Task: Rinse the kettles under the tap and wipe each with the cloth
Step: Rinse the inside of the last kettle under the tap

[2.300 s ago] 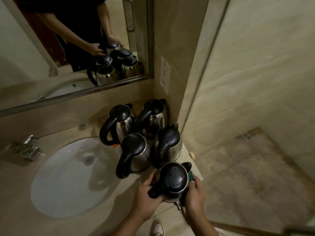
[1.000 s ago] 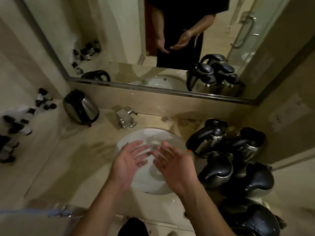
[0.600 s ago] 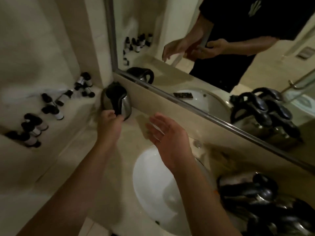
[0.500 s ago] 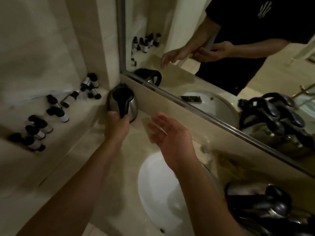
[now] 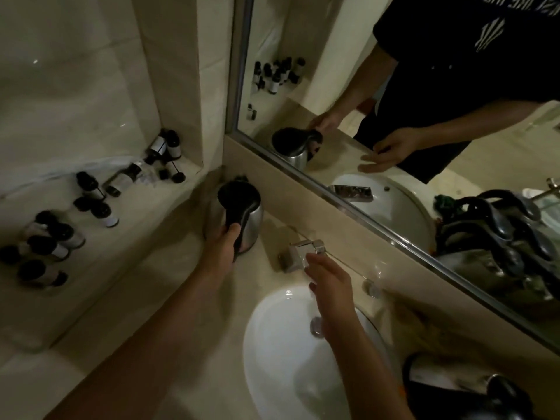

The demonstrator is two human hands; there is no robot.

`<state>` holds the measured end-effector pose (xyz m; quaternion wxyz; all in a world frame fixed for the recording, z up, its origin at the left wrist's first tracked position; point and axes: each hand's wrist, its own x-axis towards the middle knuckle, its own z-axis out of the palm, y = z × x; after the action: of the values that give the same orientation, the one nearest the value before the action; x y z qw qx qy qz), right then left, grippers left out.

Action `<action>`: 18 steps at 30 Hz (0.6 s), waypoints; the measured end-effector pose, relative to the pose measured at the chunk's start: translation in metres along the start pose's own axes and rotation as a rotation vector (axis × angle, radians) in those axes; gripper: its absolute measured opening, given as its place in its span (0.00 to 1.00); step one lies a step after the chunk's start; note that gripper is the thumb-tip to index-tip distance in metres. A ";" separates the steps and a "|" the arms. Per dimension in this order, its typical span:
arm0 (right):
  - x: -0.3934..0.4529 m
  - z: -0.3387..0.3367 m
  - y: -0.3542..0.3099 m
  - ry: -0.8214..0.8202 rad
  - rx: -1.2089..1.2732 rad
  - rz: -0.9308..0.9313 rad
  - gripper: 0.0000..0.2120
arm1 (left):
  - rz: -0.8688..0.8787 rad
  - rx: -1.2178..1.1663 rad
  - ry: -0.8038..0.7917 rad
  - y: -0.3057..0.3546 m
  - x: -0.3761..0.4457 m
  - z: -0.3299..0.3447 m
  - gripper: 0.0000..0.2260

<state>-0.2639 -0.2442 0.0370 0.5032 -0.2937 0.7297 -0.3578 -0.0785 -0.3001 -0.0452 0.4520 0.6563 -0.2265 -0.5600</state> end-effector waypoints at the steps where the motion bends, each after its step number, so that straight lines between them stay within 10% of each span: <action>1: 0.006 -0.003 0.001 0.002 -0.018 -0.011 0.13 | -0.001 0.005 0.011 -0.003 -0.012 -0.004 0.15; 13: 0.086 -0.036 0.027 -0.046 -0.390 -0.003 0.08 | -0.367 -0.142 -0.151 -0.073 -0.124 -0.024 0.31; 18: 0.106 -0.051 0.032 -0.113 -0.458 -0.024 0.18 | -0.299 0.219 -0.261 -0.087 -0.135 -0.013 0.21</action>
<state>-0.3486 -0.2982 -0.0326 0.4590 -0.4284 0.7591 -0.1719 -0.1208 -0.1443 -0.0480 0.2567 0.6497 -0.2429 -0.6731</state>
